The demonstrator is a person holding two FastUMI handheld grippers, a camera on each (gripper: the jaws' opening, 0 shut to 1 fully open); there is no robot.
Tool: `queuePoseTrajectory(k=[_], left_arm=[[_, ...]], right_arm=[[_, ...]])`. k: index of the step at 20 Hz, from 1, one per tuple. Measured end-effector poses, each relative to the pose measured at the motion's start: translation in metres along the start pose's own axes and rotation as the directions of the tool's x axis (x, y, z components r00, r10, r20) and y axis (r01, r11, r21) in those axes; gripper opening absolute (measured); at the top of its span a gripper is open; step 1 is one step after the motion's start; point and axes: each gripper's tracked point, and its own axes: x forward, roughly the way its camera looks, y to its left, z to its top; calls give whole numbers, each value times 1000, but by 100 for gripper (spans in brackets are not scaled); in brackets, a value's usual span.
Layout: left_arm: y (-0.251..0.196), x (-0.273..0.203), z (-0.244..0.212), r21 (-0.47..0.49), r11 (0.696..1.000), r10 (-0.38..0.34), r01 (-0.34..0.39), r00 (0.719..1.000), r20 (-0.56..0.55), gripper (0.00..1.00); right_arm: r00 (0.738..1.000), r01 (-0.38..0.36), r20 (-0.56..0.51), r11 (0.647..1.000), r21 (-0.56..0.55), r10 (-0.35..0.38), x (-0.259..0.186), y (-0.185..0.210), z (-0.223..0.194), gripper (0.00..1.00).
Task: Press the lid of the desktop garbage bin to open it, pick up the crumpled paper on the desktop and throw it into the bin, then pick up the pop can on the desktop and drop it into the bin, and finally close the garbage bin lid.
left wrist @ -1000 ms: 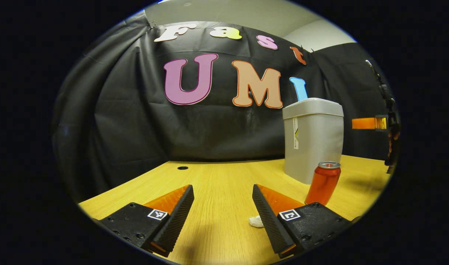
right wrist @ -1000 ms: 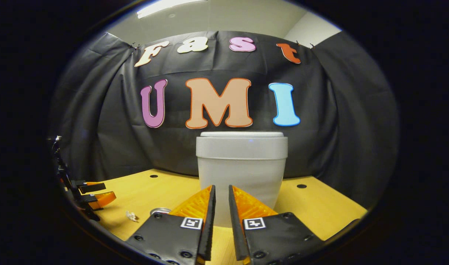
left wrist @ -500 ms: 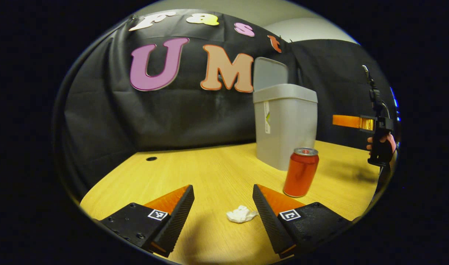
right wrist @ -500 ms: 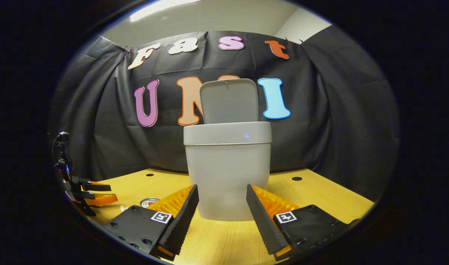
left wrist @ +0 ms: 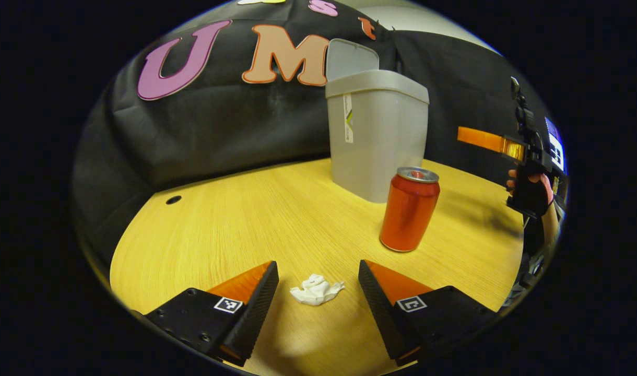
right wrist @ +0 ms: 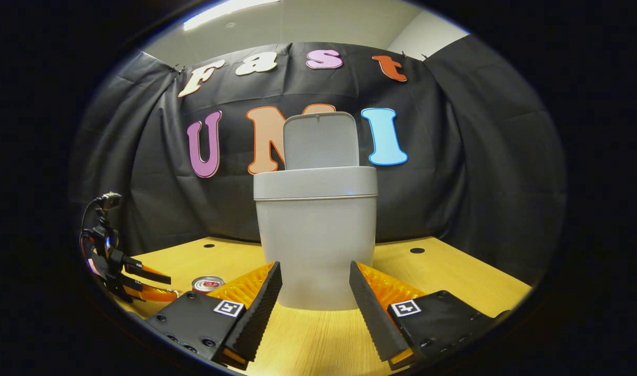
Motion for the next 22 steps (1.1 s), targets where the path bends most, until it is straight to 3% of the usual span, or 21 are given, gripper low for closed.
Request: queuePoseTrajectory(k=[4,8,12,16,19,22], left_arm=[[-4,6,-8,3,1000,-17,17,998,-56,91],[-5,9,-13,4,1000,-25,25,996,-85,78],[-5,11,-18,6,999,-35,36,992,-122,75],[-8,14,-19,6,999,-40,41,991,-129,48],[-4,12,-17,9,999,-36,38,991,-127,36],[-5,12,-17,10,999,-39,40,992,-123,18]], right_arm=[[1000,6,2,1000,2,-6,-1,-4,0,89],[1000,13,10,1000,6,-13,-1,-9,2,89],[1000,16,22,1000,9,-16,-1,-9,5,87],[1000,19,21,1000,4,-19,-1,-12,4,87],[1000,18,14,1000,1,-18,-2,-12,-1,87],[1000,22,7,1000,-12,-22,-2,-13,-5,89]])
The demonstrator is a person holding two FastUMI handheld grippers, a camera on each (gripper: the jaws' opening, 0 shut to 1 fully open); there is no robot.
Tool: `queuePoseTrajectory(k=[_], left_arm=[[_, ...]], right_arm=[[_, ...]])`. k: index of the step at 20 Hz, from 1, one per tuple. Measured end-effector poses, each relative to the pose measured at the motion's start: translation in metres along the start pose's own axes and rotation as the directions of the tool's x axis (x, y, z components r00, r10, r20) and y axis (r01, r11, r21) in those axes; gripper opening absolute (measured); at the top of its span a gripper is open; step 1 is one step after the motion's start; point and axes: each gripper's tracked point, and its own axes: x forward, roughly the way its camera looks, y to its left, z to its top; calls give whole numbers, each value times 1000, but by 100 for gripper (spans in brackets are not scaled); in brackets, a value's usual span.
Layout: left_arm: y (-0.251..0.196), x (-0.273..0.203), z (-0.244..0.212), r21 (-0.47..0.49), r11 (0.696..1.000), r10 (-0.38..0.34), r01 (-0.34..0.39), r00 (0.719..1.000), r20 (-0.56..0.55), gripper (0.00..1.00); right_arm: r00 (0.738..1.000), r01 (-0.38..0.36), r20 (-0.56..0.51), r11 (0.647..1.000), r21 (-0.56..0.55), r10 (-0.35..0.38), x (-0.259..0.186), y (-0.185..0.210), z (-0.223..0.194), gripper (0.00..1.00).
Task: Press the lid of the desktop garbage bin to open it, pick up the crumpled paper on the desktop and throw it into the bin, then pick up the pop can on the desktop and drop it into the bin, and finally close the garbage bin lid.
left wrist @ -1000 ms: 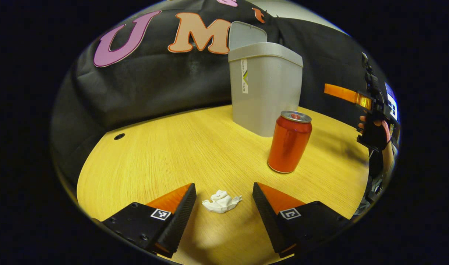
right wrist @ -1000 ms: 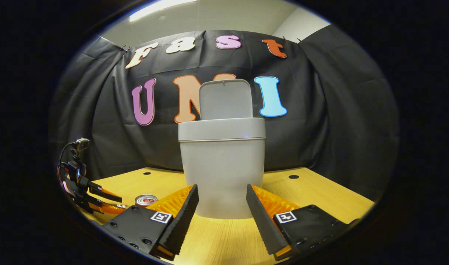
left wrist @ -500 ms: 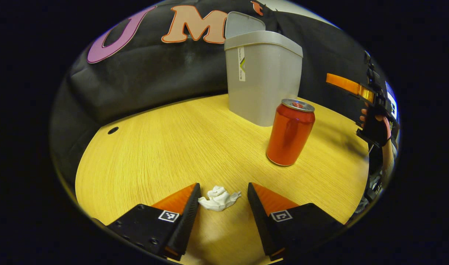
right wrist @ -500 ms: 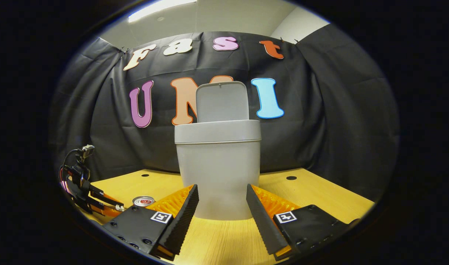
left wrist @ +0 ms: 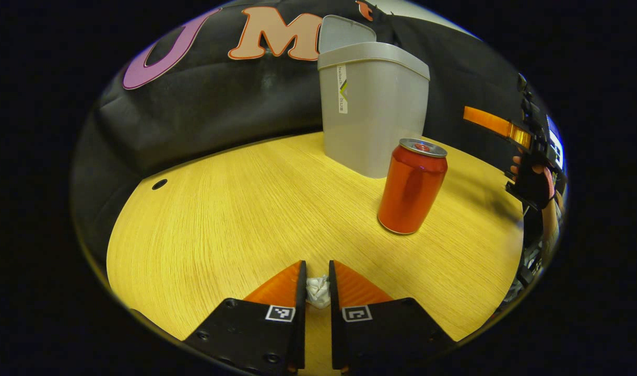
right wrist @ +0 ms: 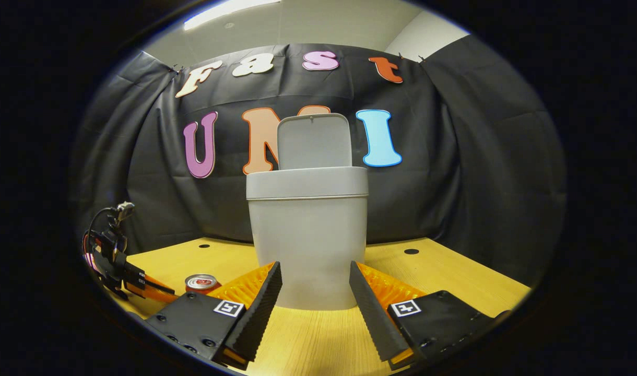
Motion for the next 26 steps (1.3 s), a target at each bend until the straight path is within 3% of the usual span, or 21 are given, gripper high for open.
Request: queuePoseTrajectory(k=[4,12,18,22,26], left_arm=[[-1,-1,0,-1,1000,-2,2,1000,1,10],[13,-3,22,-17,999,48,-47,998,49,11],[21,-33,120,-121,992,74,-46,969,237,10],[18,-48,195,-95,995,63,-32,937,345,10],[-2,-47,265,-63,997,-5,35,908,419,10]], right_arm=[[1000,-6,-13,1000,2,6,0,1,-7,87],[998,-34,-45,999,12,34,0,10,-22,87],[997,-48,-61,999,26,50,1,13,-32,87],[997,-54,-61,998,30,56,0,10,-31,89],[997,-51,-63,998,27,53,-3,5,-32,89]])
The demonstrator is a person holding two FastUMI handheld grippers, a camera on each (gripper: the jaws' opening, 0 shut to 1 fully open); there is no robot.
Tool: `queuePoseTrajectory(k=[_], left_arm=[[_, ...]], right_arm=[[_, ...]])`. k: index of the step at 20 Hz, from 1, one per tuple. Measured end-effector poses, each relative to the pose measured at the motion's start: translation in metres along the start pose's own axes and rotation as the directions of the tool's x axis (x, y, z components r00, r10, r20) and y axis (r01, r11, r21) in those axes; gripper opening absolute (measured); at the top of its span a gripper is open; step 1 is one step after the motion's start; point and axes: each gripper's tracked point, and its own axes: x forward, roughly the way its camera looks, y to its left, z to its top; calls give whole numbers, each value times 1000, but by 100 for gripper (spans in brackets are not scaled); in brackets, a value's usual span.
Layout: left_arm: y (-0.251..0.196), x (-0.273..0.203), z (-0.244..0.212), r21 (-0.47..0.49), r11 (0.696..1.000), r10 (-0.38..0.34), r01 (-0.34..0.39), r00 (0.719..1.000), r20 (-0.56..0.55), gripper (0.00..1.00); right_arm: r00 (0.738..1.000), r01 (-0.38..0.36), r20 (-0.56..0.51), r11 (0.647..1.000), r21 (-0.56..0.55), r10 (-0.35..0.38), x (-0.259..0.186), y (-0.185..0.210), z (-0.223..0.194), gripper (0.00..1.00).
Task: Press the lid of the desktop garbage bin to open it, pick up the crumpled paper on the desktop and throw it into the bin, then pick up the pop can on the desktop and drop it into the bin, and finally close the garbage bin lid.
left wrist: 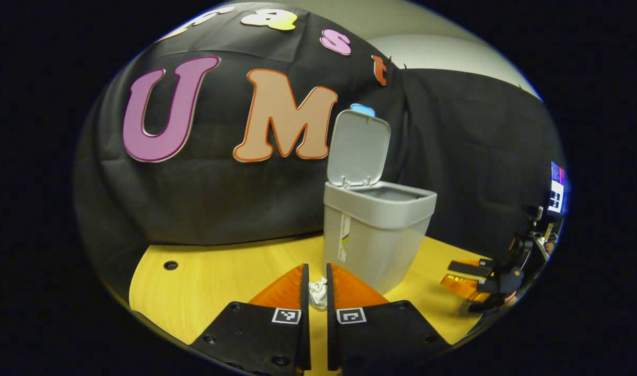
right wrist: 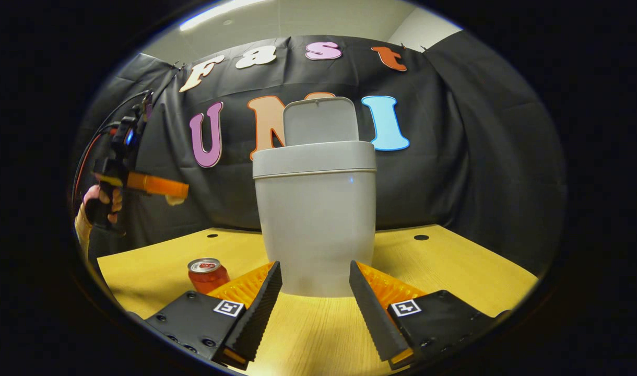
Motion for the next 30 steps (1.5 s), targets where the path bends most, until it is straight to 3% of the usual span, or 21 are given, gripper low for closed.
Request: queuePoseTrajectory(k=[2,9,12,18,23,26,28,30], left_arm=[[-11,17,30,21,1000,-9,8,999,36,10],[-89,68,107,100,986,-148,136,981,122,10],[-118,93,116,118,976,-195,180,973,124,10],[-138,143,109,109,974,-210,200,973,95,12],[-135,154,99,80,976,-208,202,975,75,37],[-122,152,103,75,982,-183,176,978,98,85],[-113,145,104,78,984,-165,157,980,108,95],[-105,138,104,77,987,-153,145,982,110,95]], right_arm=[[1000,-1,-11,1000,3,1,-2,-2,-5,87],[1000,-11,-28,999,31,12,-3,-1,-14,89],[999,-17,-33,999,27,18,-3,1,-18,89],[998,-48,-44,998,30,50,-8,9,-22,89],[996,-71,-55,997,35,73,-5,15,-26,89],[994,-83,-62,996,42,86,-4,20,-28,89],[994,-87,-63,995,42,90,-3,21,-28,87],[993,-94,-63,995,42,97,-2,26,-29,89]])
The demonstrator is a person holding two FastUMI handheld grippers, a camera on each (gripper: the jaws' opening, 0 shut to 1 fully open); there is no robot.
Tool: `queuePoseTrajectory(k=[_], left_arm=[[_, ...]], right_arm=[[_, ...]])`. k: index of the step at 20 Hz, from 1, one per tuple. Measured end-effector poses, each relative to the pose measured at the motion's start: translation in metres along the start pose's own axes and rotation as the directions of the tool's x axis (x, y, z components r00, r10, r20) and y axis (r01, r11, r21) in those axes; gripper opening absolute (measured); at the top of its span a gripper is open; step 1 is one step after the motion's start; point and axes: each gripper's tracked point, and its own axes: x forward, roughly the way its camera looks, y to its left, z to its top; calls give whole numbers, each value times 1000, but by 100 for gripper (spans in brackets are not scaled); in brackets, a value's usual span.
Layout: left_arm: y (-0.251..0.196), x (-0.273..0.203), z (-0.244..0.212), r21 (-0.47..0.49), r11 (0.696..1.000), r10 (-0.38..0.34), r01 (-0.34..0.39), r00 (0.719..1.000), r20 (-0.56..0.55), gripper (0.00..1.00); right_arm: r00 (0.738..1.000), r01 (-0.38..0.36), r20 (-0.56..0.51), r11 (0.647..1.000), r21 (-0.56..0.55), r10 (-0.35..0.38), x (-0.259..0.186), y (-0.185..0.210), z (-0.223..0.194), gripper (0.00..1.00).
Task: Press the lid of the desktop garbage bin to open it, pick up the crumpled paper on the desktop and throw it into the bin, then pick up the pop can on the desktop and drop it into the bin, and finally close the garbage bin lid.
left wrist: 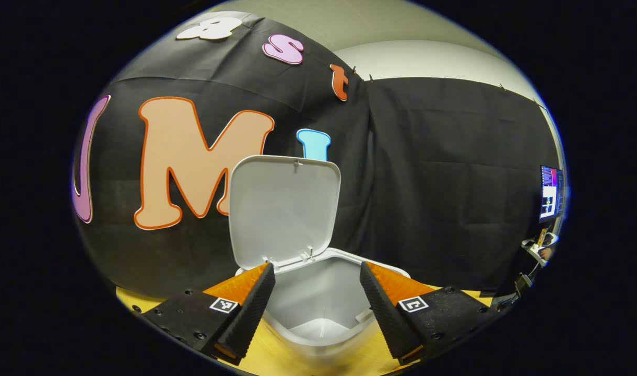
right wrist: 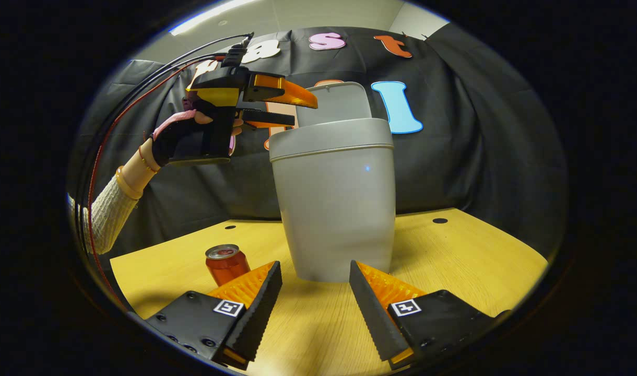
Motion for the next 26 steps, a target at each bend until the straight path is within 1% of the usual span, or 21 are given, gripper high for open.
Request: queuePoseTrajectory(k=[3,7,9,10,12,16,17,19,20,21,22,23,26], left_arm=[[12,-19,-1,1,1000,19,-19,1000,2,95],[37,-55,-2,14,997,82,-82,997,14,95],[50,-78,-6,18,992,125,-125,992,16,95],[58,-90,-8,19,989,148,-148,989,21,95],[71,-117,-14,17,983,183,-183,983,28,95],[101,-175,-30,-5,966,259,-259,965,35,95],[109,-189,-35,-17,961,277,-277,960,35,95],[126,-219,-50,-20,947,322,-322,946,27,95],[136,-235,-55,-16,937,350,-350,936,29,95],[145,-250,-61,-13,927,376,-376,926,27,95],[153,-265,-69,-13,917,400,-400,916,23,95],[161,-280,-74,-13,906,423,-423,906,24,95],[177,-318,-93,-11,877,481,-481,877,22,95]], right_arm=[[1000,-16,-3,1000,1,16,2,8,-1,89],[999,-51,-8,999,-1,51,6,23,-3,89],[996,-86,-12,996,0,86,6,34,-4,87],[994,-105,-18,994,3,105,7,39,-5,89],[990,-138,-31,990,10,138,7,49,-8,89],[975,-217,-40,976,14,218,8,68,-9,87],[971,-236,-42,971,21,237,9,73,-8,89],[962,-267,-46,963,27,268,9,84,-9,87],[959,-279,-47,960,18,280,11,86,-9,89],[956,-290,-53,957,3,290,12,90,-12,87],[953,-299,-60,954,-10,298,15,95,-15,89],[949,-309,-69,951,-18,307,16,100,-19,87],[941,-327,-97,945,-17,324,21,109,-29,87]])
